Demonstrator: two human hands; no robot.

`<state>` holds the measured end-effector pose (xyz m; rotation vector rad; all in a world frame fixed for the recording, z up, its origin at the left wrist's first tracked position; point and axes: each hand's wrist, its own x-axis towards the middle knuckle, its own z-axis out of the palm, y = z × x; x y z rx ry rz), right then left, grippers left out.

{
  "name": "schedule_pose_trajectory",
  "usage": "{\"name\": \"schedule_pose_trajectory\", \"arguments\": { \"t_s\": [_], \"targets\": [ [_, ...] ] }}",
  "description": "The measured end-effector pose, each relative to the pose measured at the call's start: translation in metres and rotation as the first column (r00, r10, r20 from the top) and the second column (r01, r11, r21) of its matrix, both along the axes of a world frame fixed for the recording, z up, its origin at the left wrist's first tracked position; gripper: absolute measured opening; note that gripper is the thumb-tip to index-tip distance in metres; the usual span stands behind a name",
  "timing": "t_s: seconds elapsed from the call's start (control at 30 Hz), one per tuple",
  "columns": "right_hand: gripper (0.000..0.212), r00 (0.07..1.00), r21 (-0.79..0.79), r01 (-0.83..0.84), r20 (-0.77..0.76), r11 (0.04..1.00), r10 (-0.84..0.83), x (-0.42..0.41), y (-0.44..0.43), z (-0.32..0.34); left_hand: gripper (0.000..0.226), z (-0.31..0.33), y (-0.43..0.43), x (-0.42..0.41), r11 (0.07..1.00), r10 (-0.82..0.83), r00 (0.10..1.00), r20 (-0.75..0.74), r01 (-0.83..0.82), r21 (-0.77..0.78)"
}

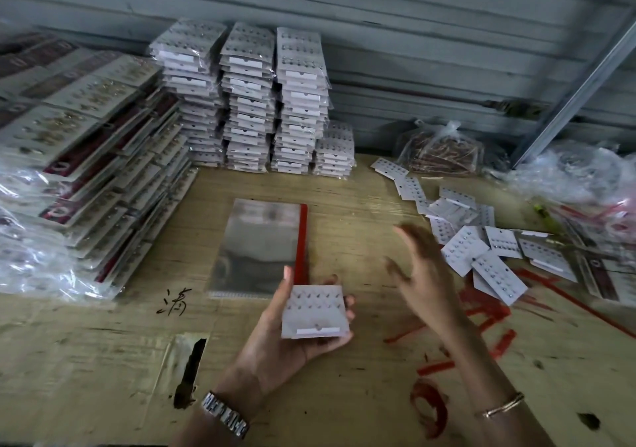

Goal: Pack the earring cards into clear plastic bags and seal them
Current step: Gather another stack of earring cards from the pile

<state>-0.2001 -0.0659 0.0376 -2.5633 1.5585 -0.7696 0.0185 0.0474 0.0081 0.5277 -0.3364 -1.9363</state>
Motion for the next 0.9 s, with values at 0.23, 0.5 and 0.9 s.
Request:
{"name": "schedule_pose_trajectory", "arguments": {
  "t_s": [0.23,0.5,0.9],
  "targets": [
    [0.101,0.894,0.166,0.416,-0.255,0.894,-0.368,-0.092,-0.057,-0.018,0.091,-0.003,-0.003,0.000,1.000,0.015,1.000,-0.022,-0.015,0.009],
    [0.093,0.954,0.031,0.289,-0.097,0.957,-0.285,-0.093,-0.052,-0.012,0.092,-0.008,-0.007,-0.003,1.000,0.005,0.999,-0.052,-0.005,0.001],
    [0.099,0.896,0.105,0.279,-0.385,0.954,-0.220,0.017,0.009,-0.017,0.092,-0.017,-0.005,0.001,0.997,0.025,0.999,-0.032,-0.027,-0.070]
  ]
}}
